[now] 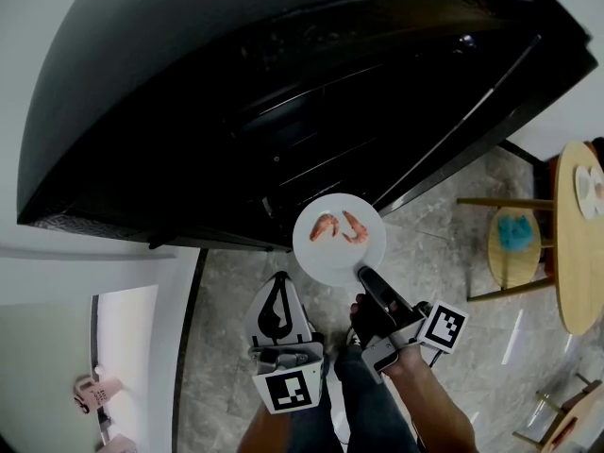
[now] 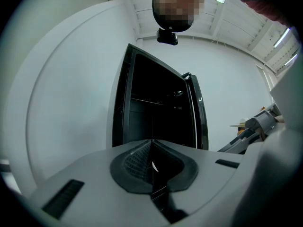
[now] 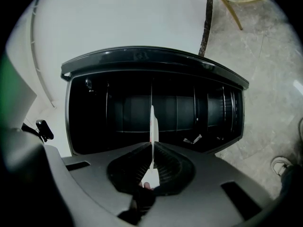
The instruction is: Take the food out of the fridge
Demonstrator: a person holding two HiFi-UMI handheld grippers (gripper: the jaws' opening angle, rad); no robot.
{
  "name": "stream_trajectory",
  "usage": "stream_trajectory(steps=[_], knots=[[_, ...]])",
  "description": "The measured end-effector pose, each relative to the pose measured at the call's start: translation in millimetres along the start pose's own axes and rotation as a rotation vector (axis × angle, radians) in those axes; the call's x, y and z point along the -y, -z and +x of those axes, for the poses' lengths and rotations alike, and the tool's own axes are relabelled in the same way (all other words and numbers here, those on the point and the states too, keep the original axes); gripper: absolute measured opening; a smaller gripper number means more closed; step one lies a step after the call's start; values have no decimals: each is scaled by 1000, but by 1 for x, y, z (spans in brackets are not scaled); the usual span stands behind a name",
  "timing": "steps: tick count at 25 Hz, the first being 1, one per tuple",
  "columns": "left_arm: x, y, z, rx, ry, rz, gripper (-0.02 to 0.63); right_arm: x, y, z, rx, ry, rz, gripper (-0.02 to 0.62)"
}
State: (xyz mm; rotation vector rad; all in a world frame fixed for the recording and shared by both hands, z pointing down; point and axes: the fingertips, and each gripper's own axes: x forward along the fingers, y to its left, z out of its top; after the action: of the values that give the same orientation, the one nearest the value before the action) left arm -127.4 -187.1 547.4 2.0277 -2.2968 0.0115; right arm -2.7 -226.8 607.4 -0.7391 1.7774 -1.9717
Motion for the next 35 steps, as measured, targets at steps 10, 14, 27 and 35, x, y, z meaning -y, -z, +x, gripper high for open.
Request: stream_trajectory(steps=[10, 14, 27, 35], knots=[[2, 1, -2, -7, 0, -4, 14, 3, -6, -19, 30, 13, 23, 31], [4, 2, -3, -7, 1, -2, 14, 3, -9, -24, 38, 11, 26, 31], [10, -3, -5, -10, 15, -11, 14, -6, -10, -33, 61, 1, 37, 31], [15, -17, -6, -1, 27, -13, 14, -21, -14, -40, 77, -9, 35, 31]])
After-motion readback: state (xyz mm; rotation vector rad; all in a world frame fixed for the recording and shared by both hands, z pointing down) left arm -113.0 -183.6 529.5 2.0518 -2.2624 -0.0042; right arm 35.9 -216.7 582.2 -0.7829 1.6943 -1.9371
